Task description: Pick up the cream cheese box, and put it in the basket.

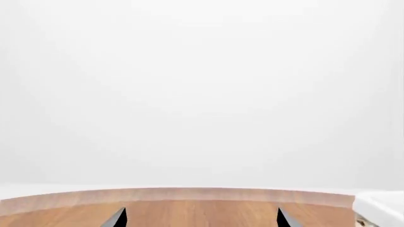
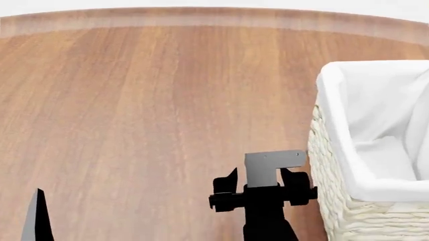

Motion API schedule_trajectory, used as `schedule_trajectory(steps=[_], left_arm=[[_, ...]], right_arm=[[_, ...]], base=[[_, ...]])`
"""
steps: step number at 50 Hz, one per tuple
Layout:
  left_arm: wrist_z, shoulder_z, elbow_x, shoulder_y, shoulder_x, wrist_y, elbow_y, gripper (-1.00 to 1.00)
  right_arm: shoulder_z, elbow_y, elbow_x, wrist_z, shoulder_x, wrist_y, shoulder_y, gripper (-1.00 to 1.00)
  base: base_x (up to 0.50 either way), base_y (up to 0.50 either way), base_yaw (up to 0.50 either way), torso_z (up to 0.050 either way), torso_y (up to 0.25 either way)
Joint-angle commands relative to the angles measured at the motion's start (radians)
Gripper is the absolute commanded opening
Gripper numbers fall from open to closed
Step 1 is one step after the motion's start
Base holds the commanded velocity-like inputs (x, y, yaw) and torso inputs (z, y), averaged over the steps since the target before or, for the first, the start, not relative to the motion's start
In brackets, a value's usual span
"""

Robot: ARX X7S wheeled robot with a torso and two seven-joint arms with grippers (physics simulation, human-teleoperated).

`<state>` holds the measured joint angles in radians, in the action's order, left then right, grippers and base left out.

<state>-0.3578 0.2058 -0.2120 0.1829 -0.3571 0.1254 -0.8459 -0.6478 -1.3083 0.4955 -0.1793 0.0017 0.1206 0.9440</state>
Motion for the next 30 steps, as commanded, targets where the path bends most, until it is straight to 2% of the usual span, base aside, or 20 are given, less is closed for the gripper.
schedule_trajectory(steps=[1,13,22,30], left_arm=[[-0.003,0.004,-0.004,0.001,-0.004,-0.008,0.001,1.00],[-0.007,0.008,-0.004,0.004,-0.007,-0.019,0.006,1.00],[-0.011,0.009,-0.009,0.004,-0.011,-0.023,0.007,1.00],[-0.013,0.013,-0.009,0.003,-0.013,-0.024,0.009,1.00]], right_arm=[[0.102,0.000,-0.090,0.011,0.000,-0.012,-0.024,1.00],[0.153,0.000,-0.136,0.019,-0.001,-0.018,-0.052,1.00],[0.110,0.000,-0.100,0.016,-0.001,-0.015,-0.069,1.00],[0.134,0.000,-0.121,0.020,-0.001,-0.020,-0.076,1.00]], base=[[0.00,0.00,0.00,0.000,0.000],[0.00,0.00,0.00,0.000,0.000],[0.00,0.00,0.00,0.000,0.000],[0.00,0.00,0.00,0.000,0.000]])
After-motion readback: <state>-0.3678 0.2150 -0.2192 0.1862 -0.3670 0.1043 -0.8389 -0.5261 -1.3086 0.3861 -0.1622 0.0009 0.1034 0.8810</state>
